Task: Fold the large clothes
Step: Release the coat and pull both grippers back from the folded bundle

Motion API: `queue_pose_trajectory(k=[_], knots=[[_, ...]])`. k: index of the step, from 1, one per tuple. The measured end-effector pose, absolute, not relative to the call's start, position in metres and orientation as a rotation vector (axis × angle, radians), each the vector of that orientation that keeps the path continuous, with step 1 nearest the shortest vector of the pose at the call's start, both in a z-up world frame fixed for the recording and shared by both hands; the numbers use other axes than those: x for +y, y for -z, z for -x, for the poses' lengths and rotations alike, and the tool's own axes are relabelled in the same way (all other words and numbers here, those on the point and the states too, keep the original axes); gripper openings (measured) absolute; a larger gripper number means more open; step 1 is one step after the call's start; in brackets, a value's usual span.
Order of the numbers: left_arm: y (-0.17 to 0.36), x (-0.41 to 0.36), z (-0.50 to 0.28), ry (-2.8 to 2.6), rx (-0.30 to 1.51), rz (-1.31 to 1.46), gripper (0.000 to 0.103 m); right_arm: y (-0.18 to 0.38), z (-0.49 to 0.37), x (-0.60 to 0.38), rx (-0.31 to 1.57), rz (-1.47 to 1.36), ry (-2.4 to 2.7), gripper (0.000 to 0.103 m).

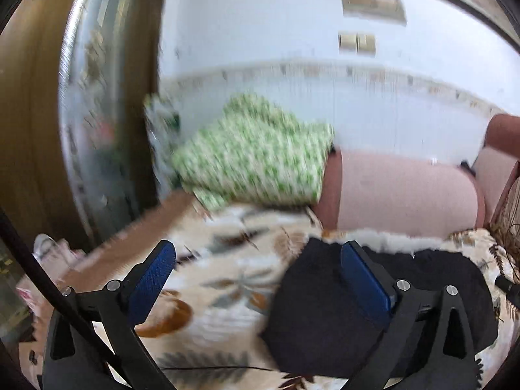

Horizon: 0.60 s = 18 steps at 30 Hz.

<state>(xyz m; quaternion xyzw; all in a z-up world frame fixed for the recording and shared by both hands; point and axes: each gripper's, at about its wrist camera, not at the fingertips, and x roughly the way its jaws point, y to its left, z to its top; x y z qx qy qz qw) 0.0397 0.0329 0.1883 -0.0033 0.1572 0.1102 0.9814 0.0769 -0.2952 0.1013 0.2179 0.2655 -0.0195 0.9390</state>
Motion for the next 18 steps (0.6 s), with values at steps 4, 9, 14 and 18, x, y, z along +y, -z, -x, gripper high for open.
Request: queue_pose_trajectory(k=[4,9,14,18], knots=[[-0.197,0.025,0.002,-0.187,0.253,-0.018,0.102,-0.096,-0.032,-0.273,0.510,-0.359,0.068,0.090],[-0.187,0.004,0.016,-0.113,0.238,-0.032,0.102,-0.076,-0.012,-0.255,0.467,-0.202,0.179,0.091],[-0.151,-0.008,-0.002,-0.099,0.300,-0.032,0.102,-0.053,-0.022,-0.251,0.531,-0.143,0.184,0.091],[-0.113,-0.003,-0.022,-0.079,0.394,0.008,0.102,-0.034,-0.033,-0.260,0.574,-0.149,0.230,0.091]])
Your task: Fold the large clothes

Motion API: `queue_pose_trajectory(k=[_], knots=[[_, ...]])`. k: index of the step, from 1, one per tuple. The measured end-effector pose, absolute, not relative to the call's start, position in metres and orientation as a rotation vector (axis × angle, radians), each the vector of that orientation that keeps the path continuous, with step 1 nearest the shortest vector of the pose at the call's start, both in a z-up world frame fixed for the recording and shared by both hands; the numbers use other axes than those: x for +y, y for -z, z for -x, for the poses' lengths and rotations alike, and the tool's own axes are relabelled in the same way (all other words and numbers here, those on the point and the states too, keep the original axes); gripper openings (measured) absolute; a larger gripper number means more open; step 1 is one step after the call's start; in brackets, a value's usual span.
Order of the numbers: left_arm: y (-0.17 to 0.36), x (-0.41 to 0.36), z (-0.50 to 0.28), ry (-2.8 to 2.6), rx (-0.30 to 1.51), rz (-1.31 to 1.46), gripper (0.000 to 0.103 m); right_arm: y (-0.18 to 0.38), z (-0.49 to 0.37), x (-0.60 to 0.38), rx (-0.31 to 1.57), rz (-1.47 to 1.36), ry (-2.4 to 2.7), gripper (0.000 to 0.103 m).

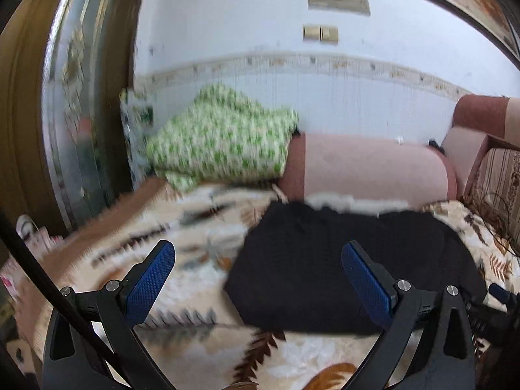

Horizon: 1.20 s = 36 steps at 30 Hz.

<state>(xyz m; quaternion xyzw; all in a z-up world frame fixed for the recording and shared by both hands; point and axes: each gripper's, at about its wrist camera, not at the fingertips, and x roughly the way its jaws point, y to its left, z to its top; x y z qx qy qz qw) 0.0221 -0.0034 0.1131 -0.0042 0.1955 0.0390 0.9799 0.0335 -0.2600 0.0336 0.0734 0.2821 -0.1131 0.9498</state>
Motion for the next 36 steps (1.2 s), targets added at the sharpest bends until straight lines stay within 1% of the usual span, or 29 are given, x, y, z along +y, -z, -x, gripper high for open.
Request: queue_pose_trajectory(k=[5,9,27,36], knots=[[-0.064,-0.004,-0.052,-0.124,0.506,-0.075,0.102,-0.013,-0.050,-0.277,0.634,-0.218,0.260,0.091],[-0.048,-0.007,-0.066,-0.095,0.587,-0.063,0.102,-0.009,-0.061,-0.282,0.644,-0.229,0.268,0.091],[-0.021,-0.025,-0.066,-0.112,0.648,-0.156,0.102,-0.008,-0.062,-0.261,0.643,-0.125,0.233,0.091],[-0.015,-0.022,-0.072,-0.084,0.702,-0.112,0.102,-0.006,-0.060,-0.240,0.645,-0.036,0.200,0.091]])
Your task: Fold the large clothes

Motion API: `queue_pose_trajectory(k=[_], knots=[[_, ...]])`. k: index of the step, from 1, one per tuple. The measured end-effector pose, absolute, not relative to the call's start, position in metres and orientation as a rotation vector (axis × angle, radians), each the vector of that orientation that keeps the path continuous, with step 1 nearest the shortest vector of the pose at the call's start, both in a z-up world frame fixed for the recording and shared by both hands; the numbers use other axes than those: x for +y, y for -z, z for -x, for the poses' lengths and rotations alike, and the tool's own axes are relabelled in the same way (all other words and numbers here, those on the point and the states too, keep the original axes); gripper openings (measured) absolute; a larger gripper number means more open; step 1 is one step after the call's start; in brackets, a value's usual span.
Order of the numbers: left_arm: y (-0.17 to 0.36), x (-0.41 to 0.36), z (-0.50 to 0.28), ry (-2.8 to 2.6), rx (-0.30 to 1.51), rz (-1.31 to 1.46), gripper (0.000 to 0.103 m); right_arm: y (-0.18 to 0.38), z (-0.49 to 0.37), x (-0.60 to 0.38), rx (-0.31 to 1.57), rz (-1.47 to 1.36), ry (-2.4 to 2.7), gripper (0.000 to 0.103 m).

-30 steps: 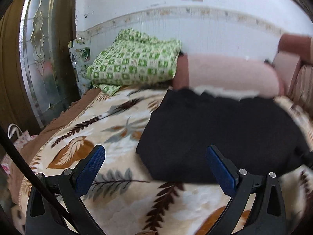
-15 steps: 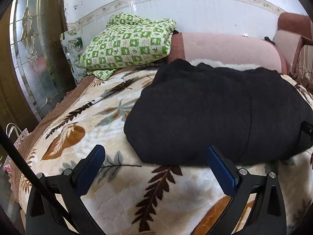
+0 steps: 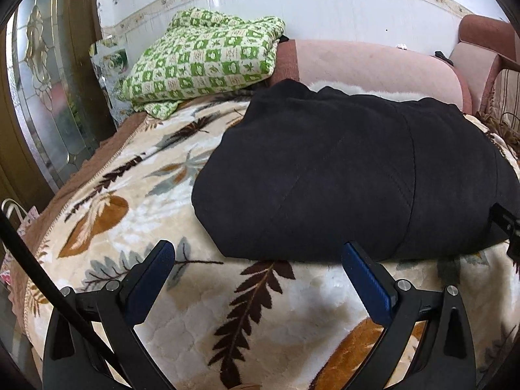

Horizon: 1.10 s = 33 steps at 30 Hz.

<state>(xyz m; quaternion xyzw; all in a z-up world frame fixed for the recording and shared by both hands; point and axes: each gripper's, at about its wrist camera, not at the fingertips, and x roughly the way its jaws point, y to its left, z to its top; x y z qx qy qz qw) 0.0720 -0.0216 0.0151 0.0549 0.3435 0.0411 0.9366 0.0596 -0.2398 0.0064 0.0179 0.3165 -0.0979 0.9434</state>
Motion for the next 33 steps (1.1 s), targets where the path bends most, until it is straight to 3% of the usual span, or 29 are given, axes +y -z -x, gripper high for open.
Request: queue_pose_trajectory(k=[33], knots=[[-0.002,-0.014,-0.083,-0.017,0.805,-0.016,0.102,-0.002,-0.059,-0.229,0.671,0.020,0.179,0.092]])
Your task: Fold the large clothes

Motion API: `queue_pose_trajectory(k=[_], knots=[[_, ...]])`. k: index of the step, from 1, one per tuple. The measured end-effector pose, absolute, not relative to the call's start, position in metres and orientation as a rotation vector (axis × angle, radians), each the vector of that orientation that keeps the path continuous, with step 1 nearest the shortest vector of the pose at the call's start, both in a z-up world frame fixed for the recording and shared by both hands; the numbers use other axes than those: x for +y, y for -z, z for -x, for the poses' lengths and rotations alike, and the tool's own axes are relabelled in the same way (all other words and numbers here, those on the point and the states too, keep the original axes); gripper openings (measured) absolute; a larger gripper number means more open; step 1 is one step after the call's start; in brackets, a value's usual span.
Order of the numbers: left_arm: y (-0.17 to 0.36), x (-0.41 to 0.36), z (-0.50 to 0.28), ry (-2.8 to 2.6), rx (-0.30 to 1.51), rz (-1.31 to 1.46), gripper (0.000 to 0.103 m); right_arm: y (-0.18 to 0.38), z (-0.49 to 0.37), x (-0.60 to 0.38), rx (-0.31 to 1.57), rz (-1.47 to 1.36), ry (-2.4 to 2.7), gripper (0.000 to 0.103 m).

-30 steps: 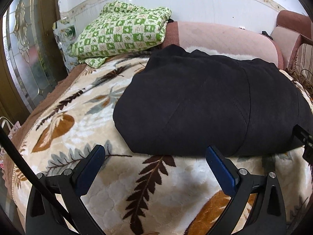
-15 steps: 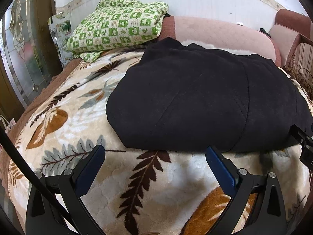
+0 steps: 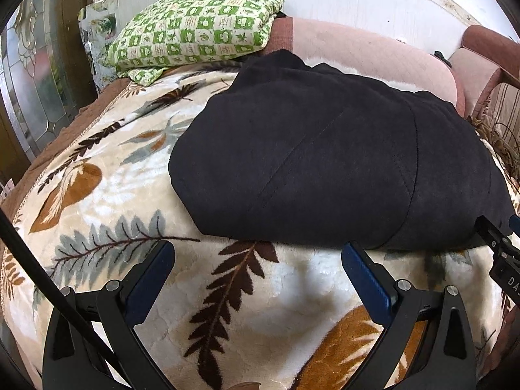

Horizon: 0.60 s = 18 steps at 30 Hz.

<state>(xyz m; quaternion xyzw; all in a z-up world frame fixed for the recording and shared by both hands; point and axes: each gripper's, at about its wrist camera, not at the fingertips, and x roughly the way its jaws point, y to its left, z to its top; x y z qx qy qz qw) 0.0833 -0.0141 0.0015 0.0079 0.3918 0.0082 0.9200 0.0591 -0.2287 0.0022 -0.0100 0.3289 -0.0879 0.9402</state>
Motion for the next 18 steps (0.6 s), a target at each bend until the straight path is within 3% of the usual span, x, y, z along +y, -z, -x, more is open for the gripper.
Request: queue_pose_trajectory(k=[18], knots=[[-0.008,-0.032,-0.071,0.005,0.730,-0.091,0.102,-0.001,-0.058,-0.217,0.674,0.128,0.210,0.094]])
